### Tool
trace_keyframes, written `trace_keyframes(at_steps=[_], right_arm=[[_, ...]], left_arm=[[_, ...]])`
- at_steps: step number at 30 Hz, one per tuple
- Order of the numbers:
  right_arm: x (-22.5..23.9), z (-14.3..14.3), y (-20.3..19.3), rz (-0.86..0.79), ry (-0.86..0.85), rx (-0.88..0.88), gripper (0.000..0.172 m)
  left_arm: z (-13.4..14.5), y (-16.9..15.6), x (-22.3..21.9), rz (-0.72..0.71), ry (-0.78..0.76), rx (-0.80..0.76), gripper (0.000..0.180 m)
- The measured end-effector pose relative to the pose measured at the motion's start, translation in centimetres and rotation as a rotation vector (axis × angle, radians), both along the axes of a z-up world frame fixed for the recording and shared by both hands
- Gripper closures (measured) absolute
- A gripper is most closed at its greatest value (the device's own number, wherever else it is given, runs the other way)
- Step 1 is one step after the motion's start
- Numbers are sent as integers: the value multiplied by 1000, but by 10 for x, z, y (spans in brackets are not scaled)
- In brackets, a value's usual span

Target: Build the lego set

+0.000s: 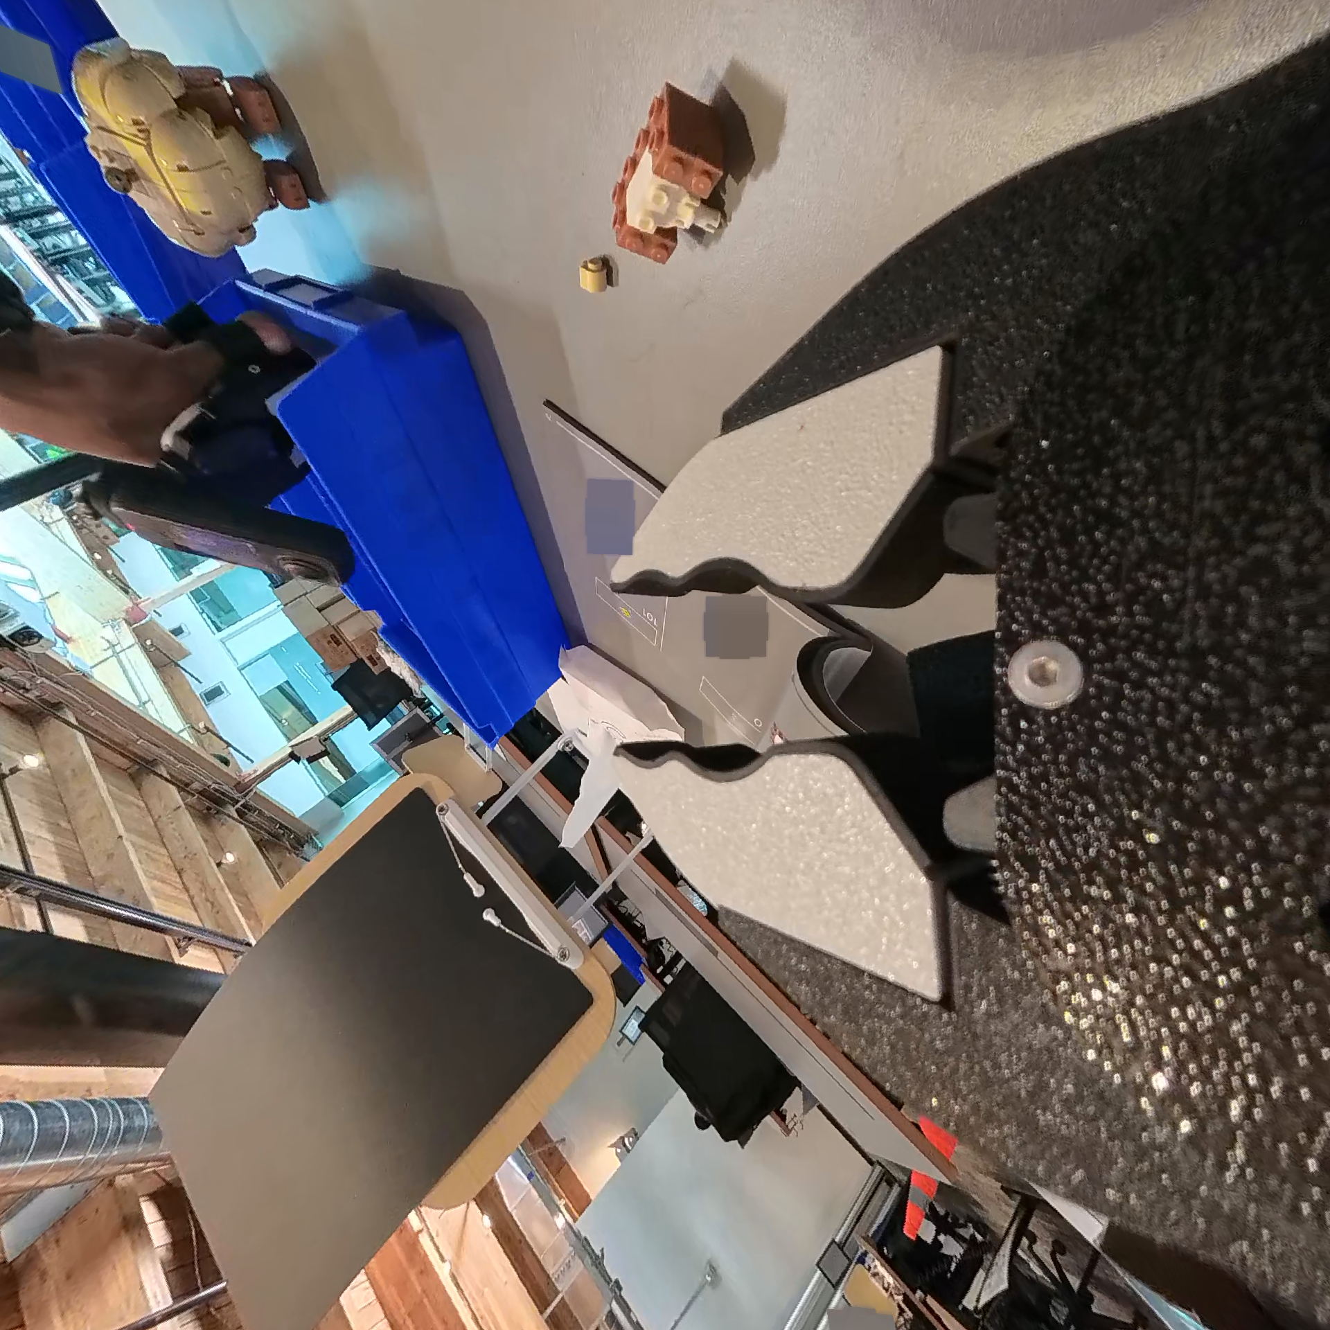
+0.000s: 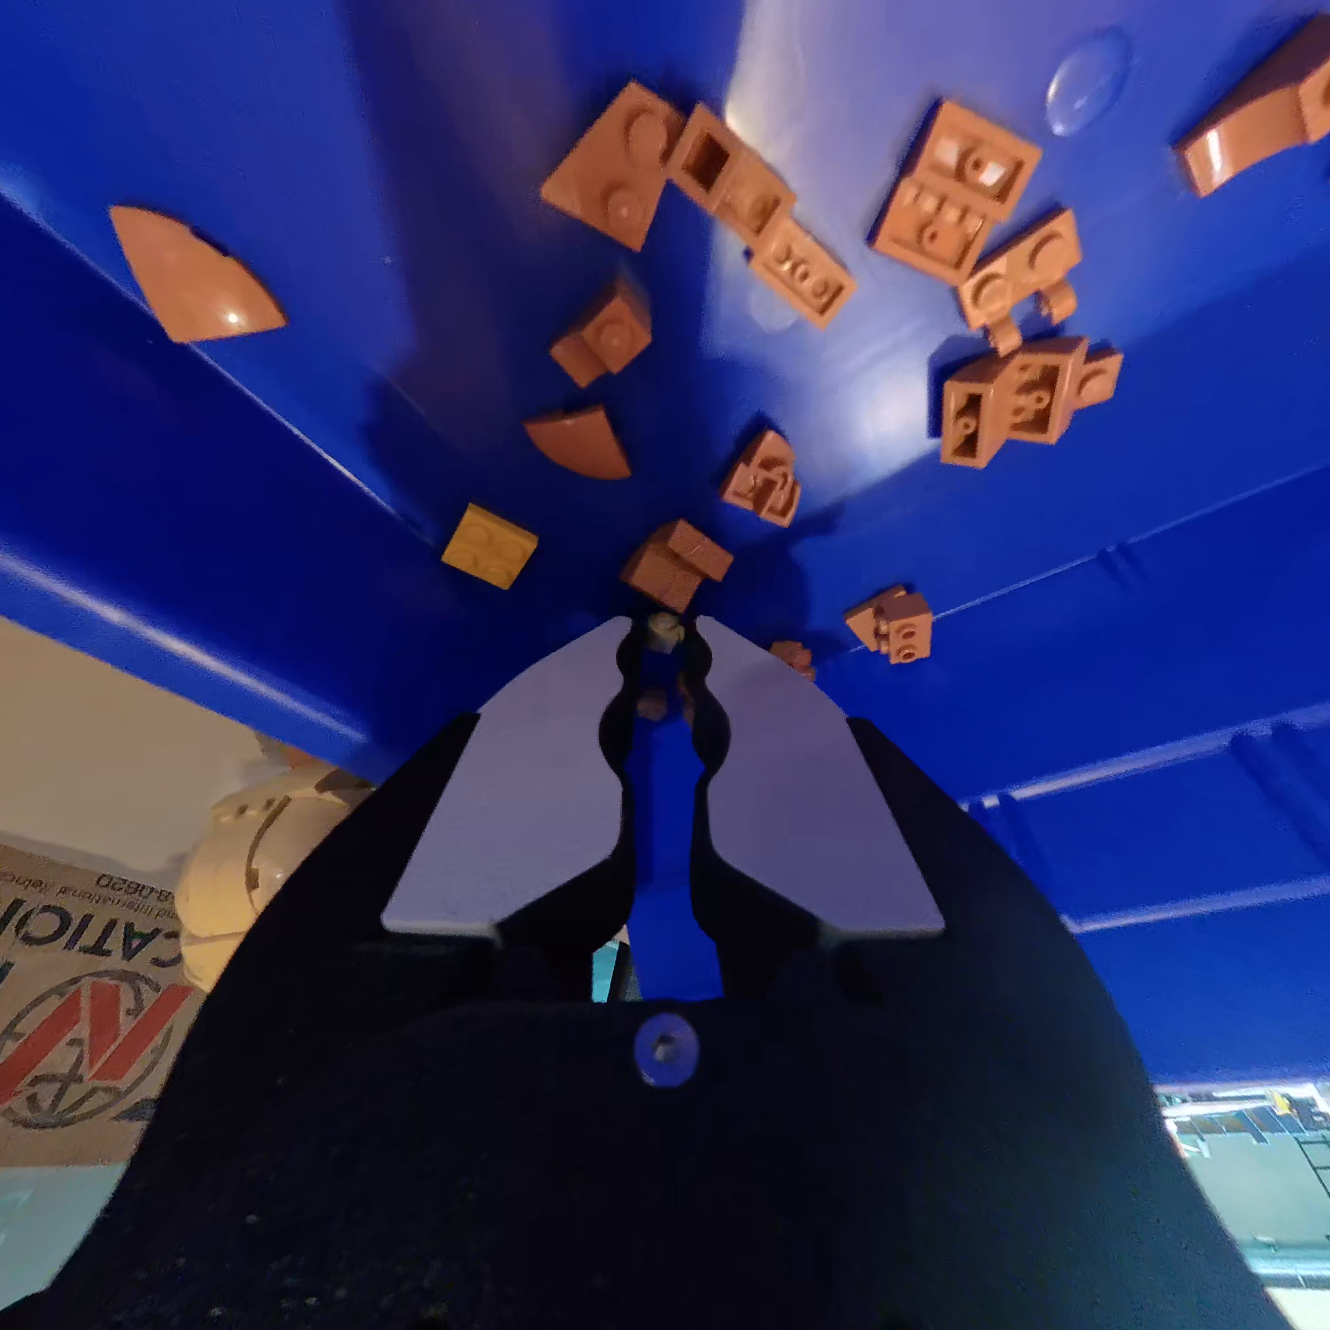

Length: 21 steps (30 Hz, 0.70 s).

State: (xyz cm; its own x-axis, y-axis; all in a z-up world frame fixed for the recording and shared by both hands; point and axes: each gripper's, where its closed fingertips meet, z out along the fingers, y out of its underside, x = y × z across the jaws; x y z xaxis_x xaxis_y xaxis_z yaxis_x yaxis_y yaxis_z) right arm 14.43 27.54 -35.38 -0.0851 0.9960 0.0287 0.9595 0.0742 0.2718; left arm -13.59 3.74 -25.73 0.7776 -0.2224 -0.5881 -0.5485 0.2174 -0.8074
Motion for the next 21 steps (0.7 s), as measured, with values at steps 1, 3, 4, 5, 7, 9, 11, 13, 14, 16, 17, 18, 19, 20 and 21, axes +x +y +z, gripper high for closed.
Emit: trace_keyframes(at_steps=[1,3,4,5,7,9,11,13,14,16,17,18,19,20,21], right_arm=[[1,3,-2,-2,13,-1,161],[-2,16,-4,-16,74,12,161],[-7,27,-6,-27,132,28,161],[-15,40,-13,-36,208,35,161],[-40,68,-38,-13,391,45,161],[-69,94,-84,46,600,23,161],[-93,111,-138,131,776,-7,161],[-115,116,-185,200,936,-15,161],[-126,112,-203,208,1004,-25,161],[-146,90,-225,203,1091,-36,161],[-154,74,-231,178,1110,-54,161],[-159,57,-236,146,1117,-79,161],[-162,43,-239,124,1112,-91,161],[-164,31,-240,115,1107,-89,161],[-165,22,-239,106,1101,-83,161]], left_arm=[[0,0,0,0,0,1,142],[0,0,0,0,0,2,142],[0,0,0,0,-1,2,142],[0,-1,0,-1,0,2,142],[0,-1,1,-3,3,1,142],[-2,-1,3,-12,13,-6,142],[-6,-1,7,-26,37,-21,142],[-12,-1,12,-45,81,-45,143],[-17,-1,15,-53,112,-61,143],[-28,-2,20,-71,187,-96,143],[-34,-3,24,-85,226,-112,143],[-39,-5,27,-99,263,-126,143],[-43,-6,29,-110,294,-136,143],[-46,-7,31,-116,316,-145,143],[-48,-8,32,-117,327,-151,143]])
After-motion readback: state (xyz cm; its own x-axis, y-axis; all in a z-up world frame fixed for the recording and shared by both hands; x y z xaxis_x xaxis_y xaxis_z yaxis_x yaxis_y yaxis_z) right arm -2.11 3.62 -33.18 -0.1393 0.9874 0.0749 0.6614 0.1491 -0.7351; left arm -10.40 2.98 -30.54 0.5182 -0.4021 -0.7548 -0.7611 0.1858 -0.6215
